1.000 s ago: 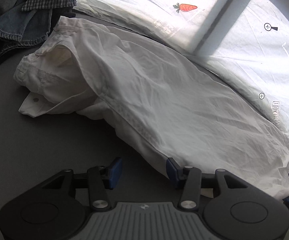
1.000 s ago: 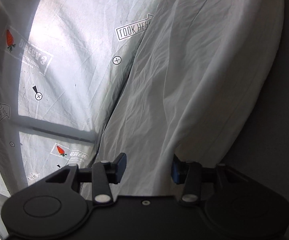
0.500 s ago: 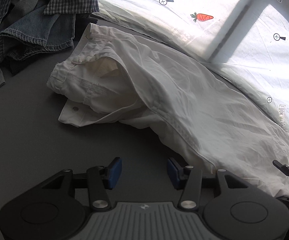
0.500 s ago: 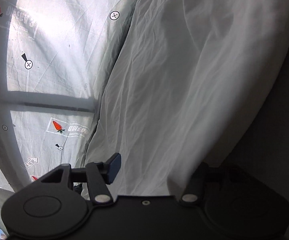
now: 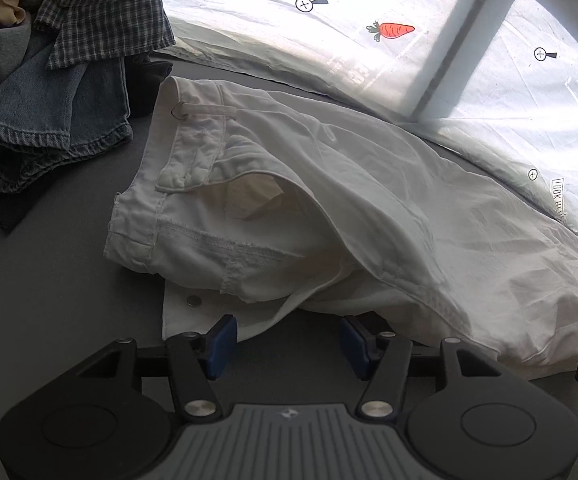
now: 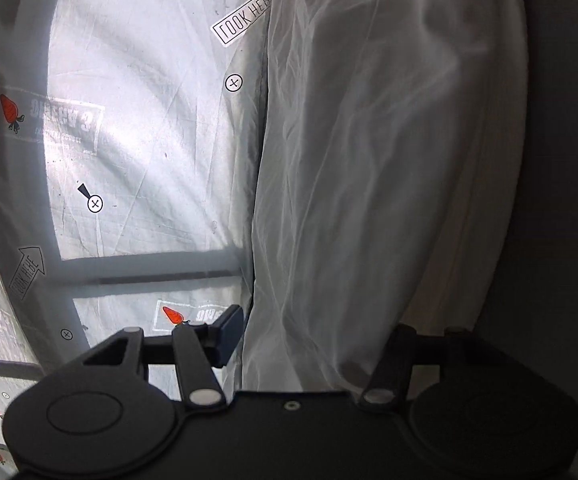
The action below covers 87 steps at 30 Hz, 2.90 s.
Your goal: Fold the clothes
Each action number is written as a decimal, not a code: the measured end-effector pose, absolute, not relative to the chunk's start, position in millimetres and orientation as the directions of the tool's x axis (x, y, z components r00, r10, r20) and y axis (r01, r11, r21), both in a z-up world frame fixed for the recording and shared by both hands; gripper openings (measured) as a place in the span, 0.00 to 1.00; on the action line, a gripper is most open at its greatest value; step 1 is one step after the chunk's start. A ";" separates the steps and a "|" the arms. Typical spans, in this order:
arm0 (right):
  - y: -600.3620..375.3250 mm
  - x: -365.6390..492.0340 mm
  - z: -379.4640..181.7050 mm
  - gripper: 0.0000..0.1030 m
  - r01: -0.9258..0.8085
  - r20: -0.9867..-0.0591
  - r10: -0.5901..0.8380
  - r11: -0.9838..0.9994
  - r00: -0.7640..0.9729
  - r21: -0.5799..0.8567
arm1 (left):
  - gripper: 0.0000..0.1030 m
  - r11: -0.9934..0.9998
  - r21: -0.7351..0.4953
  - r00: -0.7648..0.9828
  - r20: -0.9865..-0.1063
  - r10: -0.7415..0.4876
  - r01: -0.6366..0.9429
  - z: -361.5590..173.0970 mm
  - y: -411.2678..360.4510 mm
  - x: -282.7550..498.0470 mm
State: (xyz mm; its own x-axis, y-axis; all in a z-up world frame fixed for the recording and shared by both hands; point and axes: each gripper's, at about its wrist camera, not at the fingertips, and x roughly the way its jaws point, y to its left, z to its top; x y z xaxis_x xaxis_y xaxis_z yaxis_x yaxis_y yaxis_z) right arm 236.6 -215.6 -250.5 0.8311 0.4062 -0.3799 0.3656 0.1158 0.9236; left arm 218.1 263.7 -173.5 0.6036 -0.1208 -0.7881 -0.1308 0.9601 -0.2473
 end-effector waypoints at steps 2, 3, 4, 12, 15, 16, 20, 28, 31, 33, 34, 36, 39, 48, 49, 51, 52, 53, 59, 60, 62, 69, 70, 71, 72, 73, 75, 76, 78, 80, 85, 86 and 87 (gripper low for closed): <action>-198.7 235.3 -253.9 0.57 0.382 -0.401 0.398 0.128 0.826 0.915 | 0.57 0.959 -0.251 0.599 -0.791 -0.126 -0.130 -178.0 267.6 219.9; -191.5 237.6 -253.8 0.57 0.388 -0.408 0.402 0.134 0.820 0.912 | 0.57 0.958 -0.255 0.596 -0.793 -0.128 -0.134 -180.1 270.1 220.4; -186.0 239.9 -252.4 0.57 0.391 -0.413 0.410 0.142 0.813 0.909 | 0.57 0.955 -0.262 0.596 -0.792 -0.131 -0.138 -181.3 272.4 220.4; -195.3 242.0 -241.7 0.58 0.143 -0.072 0.426 -0.139 0.902 0.980 | 0.57 0.939 -0.264 0.613 -0.787 -0.077 -0.221 -189.2 293.0 218.2; -197.9 248.2 -243.7 0.59 0.243 -0.207 0.488 -0.011 0.848 0.970 | 0.57 0.928 -0.280 0.624 -0.778 -0.070 -0.245 -189.7 296.5 215.5; -195.1 251.3 -244.7 0.58 0.292 -0.285 0.505 0.067 0.814 0.954 | 0.57 0.929 -0.273 0.625 -0.778 -0.061 -0.250 -189.4 294.6 215.1; -170.1 259.3 -254.7 0.57 0.382 -0.451 0.549 0.243 0.704 0.892 | 0.60 0.939 -0.236 0.623 -0.782 -0.031 -0.249 -188.1 285.8 213.2; -176.9 249.1 -256.6 0.58 0.122 -0.027 0.551 -0.136 0.834 0.983 | 0.62 0.944 -0.232 0.618 -0.785 -0.038 -0.236 -187.2 285.9 213.0; -189.5 238.2 -260.7 0.58 0.077 0.044 0.499 -0.219 0.866 0.973 | 0.63 0.941 -0.222 0.612 -0.790 -0.020 -0.256 -188.7 289.5 214.6; -192.8 235.1 -257.7 0.58 0.153 -0.077 0.521 -0.104 0.850 0.983 | 0.63 0.937 -0.229 0.610 -0.792 -0.022 -0.265 -191.1 292.4 214.9; -192.4 234.9 -256.7 0.58 0.194 -0.144 0.548 -0.033 0.824 0.981 | 0.63 0.936 -0.233 0.612 -0.791 -0.024 -0.264 -191.3 293.1 214.8; -182.7 237.9 -257.0 0.58 0.243 -0.238 0.589 0.072 0.773 0.967 | 0.63 0.935 -0.239 0.617 -0.787 -0.028 -0.263 -191.7 294.2 214.6; -166.1 242.3 -257.9 0.59 0.281 -0.315 0.592 0.151 0.742 0.948 | 0.63 0.936 -0.244 0.629 -0.777 -0.030 -0.256 -192.8 294.6 215.8; -179.6 234.6 -263.0 0.33 0.196 -0.155 0.554 -0.015 0.818 0.980 | 0.27 0.981 -0.068 0.730 -0.677 0.089 -0.183 -179.7 288.5 231.8; -184.4 232.6 -260.1 0.17 0.169 -0.131 0.537 -0.022 0.833 0.985 | 0.26 0.982 -0.058 0.748 -0.656 0.100 -0.181 -172.6 290.6 233.0; -192.6 228.4 -253.3 0.07 0.144 -0.126 0.513 0.004 0.849 0.990 | 0.26 0.983 -0.038 0.777 -0.618 0.116 -0.178 -160.0 294.4 235.4; -195.1 226.6 -252.0 0.04 0.148 -0.138 0.510 0.022 0.849 0.989 | 0.26 0.984 -0.031 0.777 -0.618 0.117 -0.173 -158.5 295.1 236.8; -196.7 225.1 -252.3 0.03 0.161 -0.158 0.511 0.039 0.845 0.986 | 0.26 0.985 -0.024 0.778 -0.617 0.118 -0.169 -156.9 295.8 238.2; -196.5 215.7 -268.7 0.02 0.352 -0.405 0.508 0.202 0.760 0.914 | 0.26 0.965 -0.055 0.686 -0.713 0.141 -0.256 -192.4 305.3 214.9; -197.1 213.6 -270.2 0.02 0.371 -0.430 0.506 0.217 0.748 0.903 | 0.24 0.951 -0.087 0.677 -0.722 0.144 -0.296 -194.0 313.6 205.4; -198.2 209.9 -271.8 0.02 0.402 -0.479 0.501 0.260 0.721 0.878 | 0.16 0.917 -0.150 0.661 -0.737 0.145 -0.369 -196.2 330.2 187.2; -202.0 213.5 -259.2 0.27 0.436 -0.576 0.482 0.379 0.660 0.816 | 0.21 0.894 -0.255 0.704 -0.704 0.090 -0.369 -168.3 343.9 166.8; -202.8 212.7 -255.4 0.29 0.430 -0.593 0.467 0.414 0.656 0.802 | 0.23 0.902 -0.253 0.713 -0.697 0.080 -0.350 -162.6 338.8 169.1; -203.6 212.0 -251.6 0.30 0.423 -0.609 0.452 0.449 0.652 0.787 | 0.26 0.911 -0.254 0.721 -0.690 0.066 -0.326 -157.2 332.1 172.1; -204.8 210.3 -248.0 0.32 0.416 -0.620 0.438 0.477 0.652 0.774 | 0.27 0.921 -0.258 0.730 -0.682 0.040 -0.291 -152.8 321.1 176.7; -206.8 207.6 -243.9 0.36 0.409 -0.628 0.421 0.502 0.655 0.763 | 0.28 0.931 -0.261 0.738 -0.674 0.014 -0.257 -148.4 310.2 181.2; -212.2 200.9 -235.3 0.37 0.396 -0.643 0.377 0.552 0.666 0.734 | 0.34 0.953 -0.259 0.750 -0.658 -0.058 -0.154 -140.7 275.1 191.3; -215.8 197.0 -231.4 0.37 0.394 -0.651 0.348 0.575 0.675 0.716 | 0.35 0.963 -0.249 0.751 -0.654 -0.090 -0.102 -138.9 256.0 194.3; -228.1 184.7 -223.5 0.37 0.397 -0.663 0.264 0.628 0.700 0.669 | 0.42 0.977 -0.213 0.743 -0.653 -0.145 0.004 -139.0 215.2 200.0; -245.6 172.4 -218.4 0.36 0.402 -0.671 0.197 0.669 0.715 0.625 | 0.45 0.983 -0.164 0.727 -0.664 -0.175 0.087 -144.4 176.9 203.0; -300.3 140.1 -204.3 0.20 0.411 -0.665 0.066 0.740 0.744 0.533 | 0.48 0.984 -0.114 0.667 -0.725 -0.175 0.134 -172.0 101.5 218.4; -311.7 134.8 -201.8 0.13 0.412 -0.661 0.053 0.744 0.749 0.526 | 0.51 0.985 -0.107 0.656 -0.736 -0.168 0.133 -178.5 88.7 221.3; -327.4 128.6 -200.9 0.11 0.420 -0.661 0.044 0.740 0.749 0.525 | 0.54 0.989 -0.094 0.650 -0.746 -0.144 0.111 -186.3 80.6 223.6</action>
